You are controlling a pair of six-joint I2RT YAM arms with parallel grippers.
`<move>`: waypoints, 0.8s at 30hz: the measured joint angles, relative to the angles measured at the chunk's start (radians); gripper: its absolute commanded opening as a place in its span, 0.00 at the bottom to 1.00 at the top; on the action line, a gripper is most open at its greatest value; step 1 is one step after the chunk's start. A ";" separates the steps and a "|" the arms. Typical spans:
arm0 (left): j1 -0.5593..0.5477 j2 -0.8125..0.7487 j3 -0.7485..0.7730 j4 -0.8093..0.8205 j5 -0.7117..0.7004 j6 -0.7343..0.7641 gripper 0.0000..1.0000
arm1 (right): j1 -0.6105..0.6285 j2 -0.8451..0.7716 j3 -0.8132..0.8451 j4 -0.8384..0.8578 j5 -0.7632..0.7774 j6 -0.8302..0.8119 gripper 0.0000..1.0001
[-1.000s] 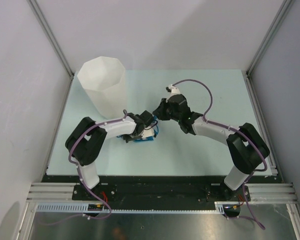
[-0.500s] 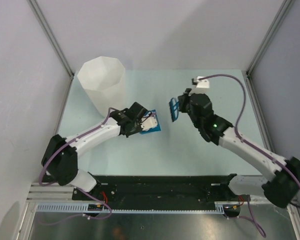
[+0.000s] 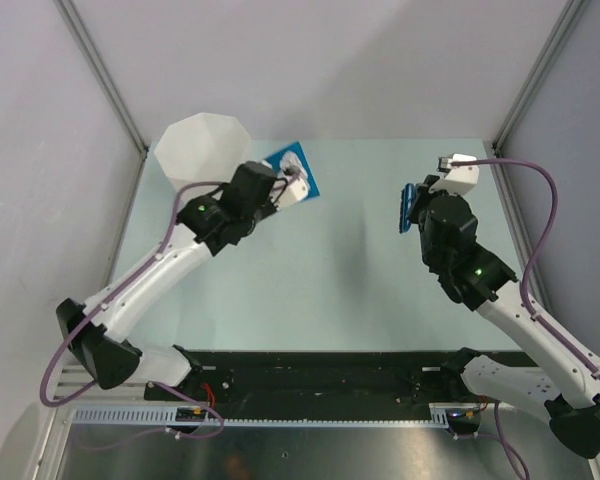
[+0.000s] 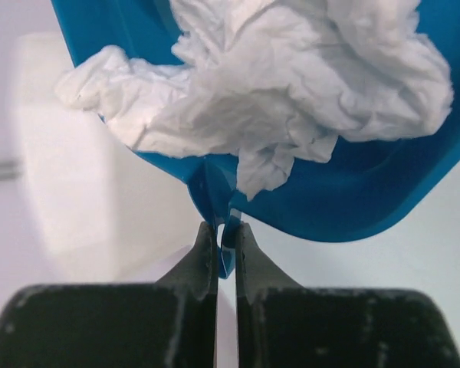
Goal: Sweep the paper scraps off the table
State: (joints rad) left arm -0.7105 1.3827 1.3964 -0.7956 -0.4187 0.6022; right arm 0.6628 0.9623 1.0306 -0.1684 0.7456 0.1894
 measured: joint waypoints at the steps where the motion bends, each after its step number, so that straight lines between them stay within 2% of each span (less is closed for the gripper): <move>1: 0.001 -0.010 0.033 0.001 -0.046 0.008 0.00 | 0.000 -0.002 -0.002 -0.004 -0.004 -0.003 0.00; 5: 0.040 -0.037 0.134 -0.007 -0.208 0.082 0.00 | 0.000 0.000 -0.014 -0.043 -0.033 -0.010 0.00; 7: 0.101 -0.035 0.189 -0.013 -0.283 0.154 0.00 | 0.000 0.001 -0.024 -0.058 -0.049 -0.011 0.00; 13: 0.297 0.038 0.396 -0.027 -0.557 0.485 0.00 | 0.000 0.001 -0.070 -0.062 -0.112 -0.010 0.00; 17: 0.327 0.118 0.530 -0.011 -0.695 0.699 0.00 | 0.000 0.005 -0.087 -0.063 -0.141 -0.004 0.00; 21: 0.337 0.183 0.543 -0.003 -0.813 0.871 0.00 | 0.002 0.005 -0.087 -0.062 -0.157 0.001 0.00; 24: 0.339 0.240 0.542 -0.004 -0.869 0.940 0.00 | 0.008 0.004 -0.089 -0.063 -0.158 0.000 0.00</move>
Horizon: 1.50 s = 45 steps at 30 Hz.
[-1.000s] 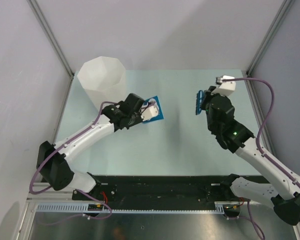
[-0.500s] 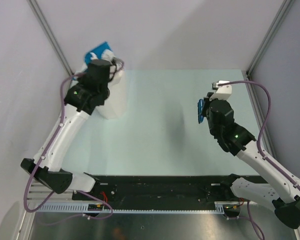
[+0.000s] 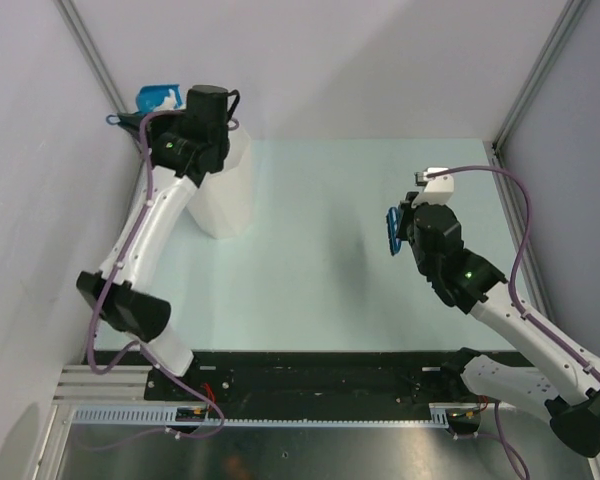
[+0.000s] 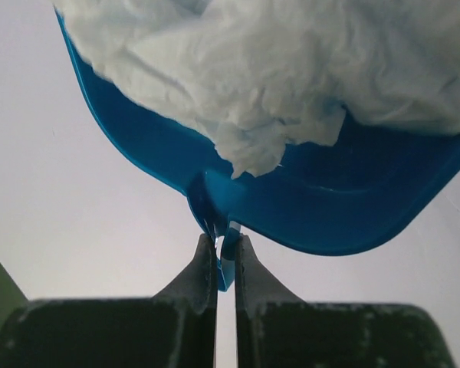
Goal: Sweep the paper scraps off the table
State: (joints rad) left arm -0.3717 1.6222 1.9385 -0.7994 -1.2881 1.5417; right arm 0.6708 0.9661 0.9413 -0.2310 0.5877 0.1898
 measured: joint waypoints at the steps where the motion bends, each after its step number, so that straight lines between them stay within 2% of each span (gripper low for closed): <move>1: 0.000 0.026 0.001 0.000 -0.019 0.021 0.00 | 0.003 -0.004 -0.003 0.000 0.000 0.000 0.00; 7: 0.000 0.138 0.042 -0.007 -0.069 0.074 0.00 | 0.011 -0.043 -0.042 -0.001 0.001 -0.002 0.00; 17: -0.006 0.146 0.084 -0.021 -0.085 0.087 0.00 | 0.011 -0.057 -0.070 0.002 -0.002 -0.005 0.00; 22: -0.041 0.119 0.240 -0.019 0.100 -0.006 0.00 | 0.011 -0.067 -0.074 0.001 -0.023 -0.009 0.00; 24: -0.060 0.061 0.233 -0.009 0.178 -0.069 0.00 | 0.011 -0.079 -0.077 -0.007 -0.042 -0.012 0.00; 27: -0.106 -0.116 0.090 0.011 0.273 -0.183 0.00 | 0.011 -0.099 -0.077 -0.017 -0.085 -0.011 0.00; 31: -0.246 -0.376 -0.225 0.008 0.352 -0.340 0.00 | 0.011 -0.120 -0.077 -0.019 -0.143 -0.007 0.00; 34: -0.351 -0.464 -0.400 -0.084 0.480 -0.507 0.00 | 0.011 -0.123 -0.077 -0.019 -0.168 -0.007 0.00; 38: -0.373 -0.390 -0.558 -0.166 0.758 -0.710 0.00 | 0.011 -0.121 -0.077 -0.026 -0.179 -0.008 0.00; 41: -0.375 -0.243 -0.673 -0.175 0.963 -0.822 0.00 | 0.011 -0.109 -0.077 -0.031 -0.177 -0.013 0.00; 45: -0.378 -0.060 -0.769 -0.121 1.091 -0.907 0.00 | 0.011 -0.081 -0.077 -0.042 -0.167 -0.034 0.00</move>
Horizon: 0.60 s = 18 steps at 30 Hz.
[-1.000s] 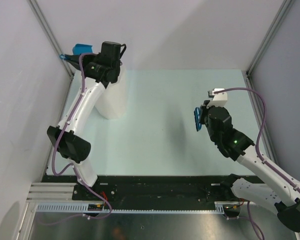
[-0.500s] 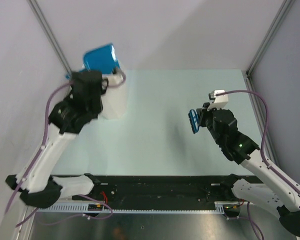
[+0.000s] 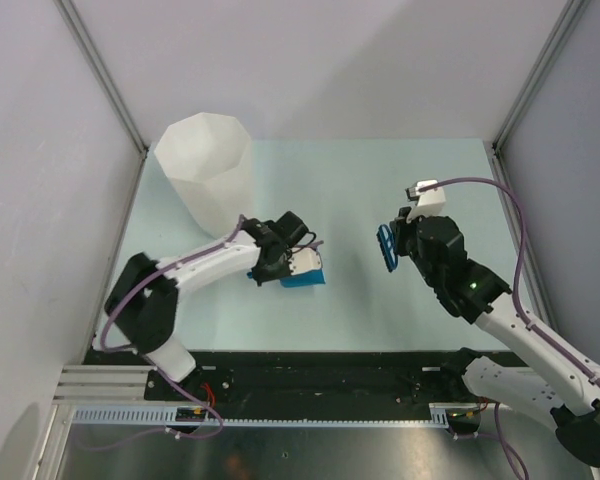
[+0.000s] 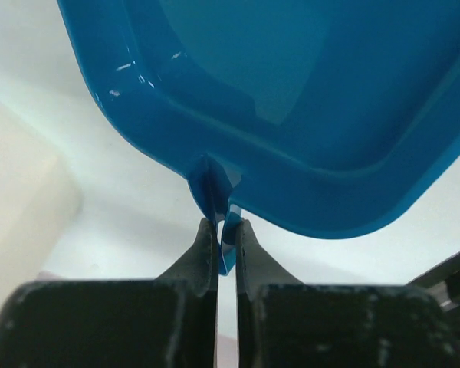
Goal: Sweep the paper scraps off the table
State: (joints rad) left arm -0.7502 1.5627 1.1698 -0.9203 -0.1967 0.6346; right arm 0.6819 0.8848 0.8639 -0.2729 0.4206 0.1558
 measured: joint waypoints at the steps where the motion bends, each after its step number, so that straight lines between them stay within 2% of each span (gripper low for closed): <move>1: 0.000 0.048 -0.013 0.023 0.018 -0.016 0.00 | 0.000 0.005 0.000 -0.001 0.001 -0.003 0.00; 8: 0.000 0.220 -0.018 0.179 0.032 -0.060 0.00 | 0.000 0.023 -0.006 0.009 0.008 -0.030 0.00; 10: 0.000 0.254 -0.018 0.219 0.018 -0.062 0.05 | 0.000 0.027 -0.022 0.018 0.008 -0.037 0.00; 11: 0.000 0.270 -0.018 0.241 0.008 -0.063 0.19 | 0.000 0.030 -0.029 0.021 0.008 -0.040 0.00; 13: -0.001 0.287 -0.019 0.272 -0.029 -0.061 0.38 | 0.000 0.045 -0.046 0.026 0.008 -0.048 0.00; 14: -0.001 0.287 -0.019 0.281 -0.036 -0.059 0.51 | 0.000 0.055 -0.051 0.026 0.008 -0.053 0.00; 15: -0.001 0.287 -0.021 0.292 -0.049 -0.056 0.70 | 0.000 0.064 -0.055 0.027 0.008 -0.056 0.00; 17: -0.001 0.280 -0.021 0.313 -0.071 -0.036 0.95 | 0.001 0.082 -0.061 0.037 0.008 -0.062 0.00; 18: -0.001 0.264 -0.024 0.325 -0.076 -0.035 0.98 | 0.003 0.088 -0.062 0.044 0.010 -0.066 0.00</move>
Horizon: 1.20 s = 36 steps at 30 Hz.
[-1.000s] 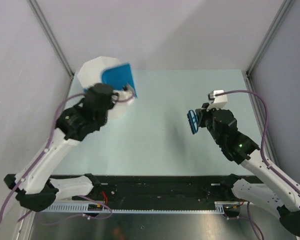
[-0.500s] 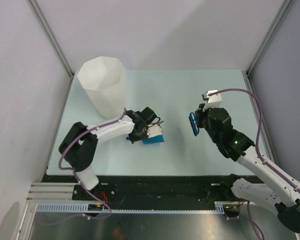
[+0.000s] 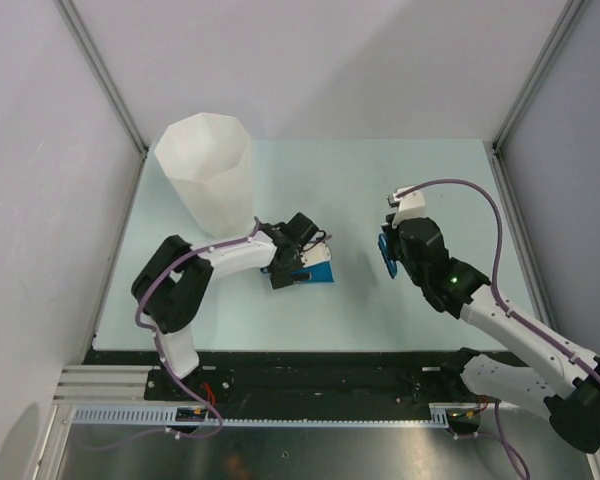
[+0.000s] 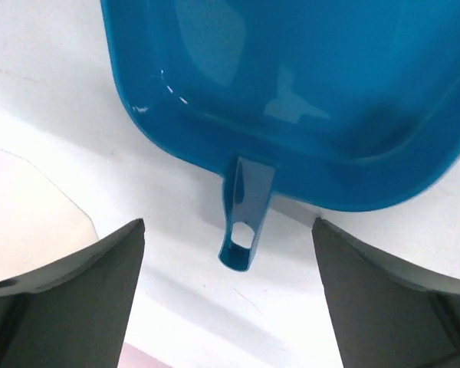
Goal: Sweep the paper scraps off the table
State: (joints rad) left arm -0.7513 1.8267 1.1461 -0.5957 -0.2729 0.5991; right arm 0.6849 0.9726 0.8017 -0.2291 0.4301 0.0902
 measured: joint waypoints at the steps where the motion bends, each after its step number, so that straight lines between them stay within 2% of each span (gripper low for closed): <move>1: 0.005 -0.018 -0.006 0.009 0.020 -0.001 1.00 | 0.005 0.011 0.000 0.011 0.005 -0.008 0.00; 5: 0.004 -0.125 -0.039 -0.003 0.100 -0.006 1.00 | 0.069 0.069 0.000 0.078 0.060 -0.048 0.00; 10: 0.024 -0.406 -0.042 -0.035 0.241 -0.013 1.00 | 0.198 0.210 0.000 0.229 0.144 -0.132 0.00; 13: 0.103 -0.600 -0.061 -0.036 0.337 -0.034 1.00 | 0.303 0.328 0.000 0.339 0.181 -0.217 0.00; 17: 0.207 -0.767 -0.132 -0.037 0.372 -0.060 1.00 | 0.433 0.461 -0.001 0.473 0.183 -0.334 0.00; 21: 0.267 -0.825 -0.243 -0.065 0.395 -0.079 1.00 | 0.520 0.615 0.002 0.626 0.206 -0.458 0.00; 24: 0.359 -0.827 -0.299 -0.092 0.411 -0.095 1.00 | 0.548 0.730 0.039 0.675 0.239 -0.540 0.00; 28: 0.422 -0.831 -0.321 -0.103 0.419 -0.107 1.00 | 0.571 0.853 0.106 0.721 0.277 -0.644 0.02; 30: 0.430 -0.840 -0.326 -0.101 0.425 -0.112 1.00 | 0.577 0.885 0.127 0.727 0.291 -0.672 0.12; 31: 0.433 -0.845 -0.328 -0.102 0.428 -0.113 1.00 | 0.578 0.893 0.132 0.728 0.292 -0.682 0.21; 32: 0.435 -0.849 -0.331 -0.101 0.432 -0.113 1.00 | 0.579 0.898 0.134 0.728 0.291 -0.687 0.51; 33: 0.436 -0.851 -0.333 -0.101 0.433 -0.113 1.00 | 0.581 0.901 0.136 0.727 0.289 -0.693 0.68; 35: 0.441 -0.854 -0.336 -0.102 0.436 -0.113 1.00 | 0.581 0.905 0.138 0.718 0.272 -0.687 0.99; 36: 0.444 -0.854 -0.337 -0.102 0.438 -0.113 1.00 | 0.581 0.907 0.140 0.709 0.262 -0.687 1.00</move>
State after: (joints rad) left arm -0.3077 0.9726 0.8089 -0.6975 0.1646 0.4866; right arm 1.2659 1.8797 0.9417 0.4797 0.6922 -0.5968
